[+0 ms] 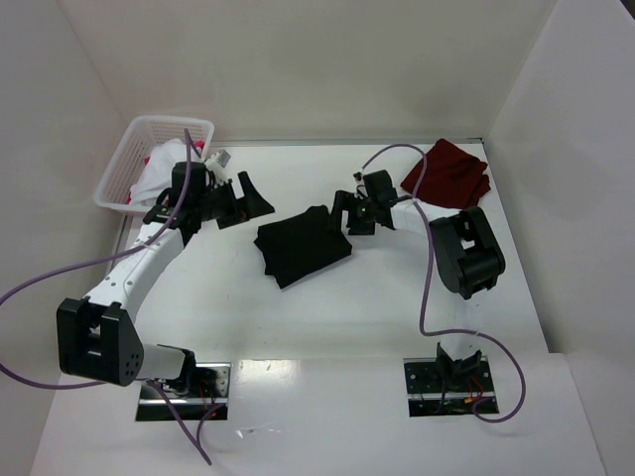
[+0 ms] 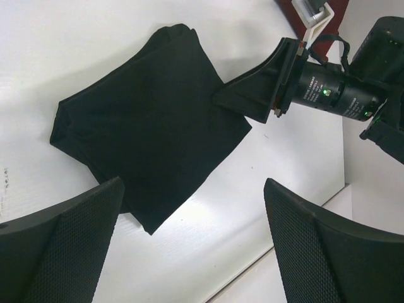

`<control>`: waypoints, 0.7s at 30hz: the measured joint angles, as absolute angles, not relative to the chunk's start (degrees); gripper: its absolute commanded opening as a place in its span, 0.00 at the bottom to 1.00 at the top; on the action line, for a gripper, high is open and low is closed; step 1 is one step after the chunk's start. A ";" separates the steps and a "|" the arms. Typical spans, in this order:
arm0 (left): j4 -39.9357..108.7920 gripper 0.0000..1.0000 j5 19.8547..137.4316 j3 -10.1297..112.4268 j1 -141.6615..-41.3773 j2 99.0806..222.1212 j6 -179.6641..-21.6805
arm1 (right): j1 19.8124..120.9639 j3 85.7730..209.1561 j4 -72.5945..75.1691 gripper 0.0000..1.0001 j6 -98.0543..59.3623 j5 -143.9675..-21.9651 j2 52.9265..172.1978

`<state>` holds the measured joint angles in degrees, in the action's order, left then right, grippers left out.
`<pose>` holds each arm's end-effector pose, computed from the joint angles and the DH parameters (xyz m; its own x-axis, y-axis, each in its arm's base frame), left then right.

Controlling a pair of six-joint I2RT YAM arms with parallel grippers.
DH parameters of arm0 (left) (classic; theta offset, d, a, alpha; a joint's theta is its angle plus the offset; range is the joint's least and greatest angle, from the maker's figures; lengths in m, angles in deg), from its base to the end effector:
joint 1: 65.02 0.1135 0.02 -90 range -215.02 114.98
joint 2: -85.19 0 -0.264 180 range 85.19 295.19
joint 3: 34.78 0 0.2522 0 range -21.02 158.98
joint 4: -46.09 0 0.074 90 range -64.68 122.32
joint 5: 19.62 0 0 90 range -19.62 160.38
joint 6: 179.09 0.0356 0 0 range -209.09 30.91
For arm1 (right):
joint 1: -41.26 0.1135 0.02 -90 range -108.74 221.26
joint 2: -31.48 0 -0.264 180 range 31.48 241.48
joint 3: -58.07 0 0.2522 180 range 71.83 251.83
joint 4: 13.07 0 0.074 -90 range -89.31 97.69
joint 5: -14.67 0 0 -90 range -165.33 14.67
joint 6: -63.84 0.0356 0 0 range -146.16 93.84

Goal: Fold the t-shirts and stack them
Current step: Put the neatly folded tshirt into the corner of the board with the right arm

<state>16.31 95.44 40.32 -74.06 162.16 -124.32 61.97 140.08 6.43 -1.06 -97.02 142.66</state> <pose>0.2969 -0.0625 0.3067 -0.7108 -0.4160 -0.5671 0.1082 0.7320 -0.6726 0.3754 0.1560 0.1563 -0.8723 0.0916 -0.4803 -0.2064 0.8216 0.5315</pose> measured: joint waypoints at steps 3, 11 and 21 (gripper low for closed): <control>15.99 0.99 95.99 40.32 -73.77 162.14 -123.68 | 62.23 140.91 6.28 0.91 -1.34 -97.50 143.44; 15.96 0.99 97.52 40.32 -72.46 162.12 -123.33 | 63.59 143.86 5.64 0.84 -1.71 -98.77 146.22; 16.03 0.99 99.27 40.32 -71.63 162.12 -122.24 | 67.11 145.70 5.21 0.41 -2.06 -97.91 149.06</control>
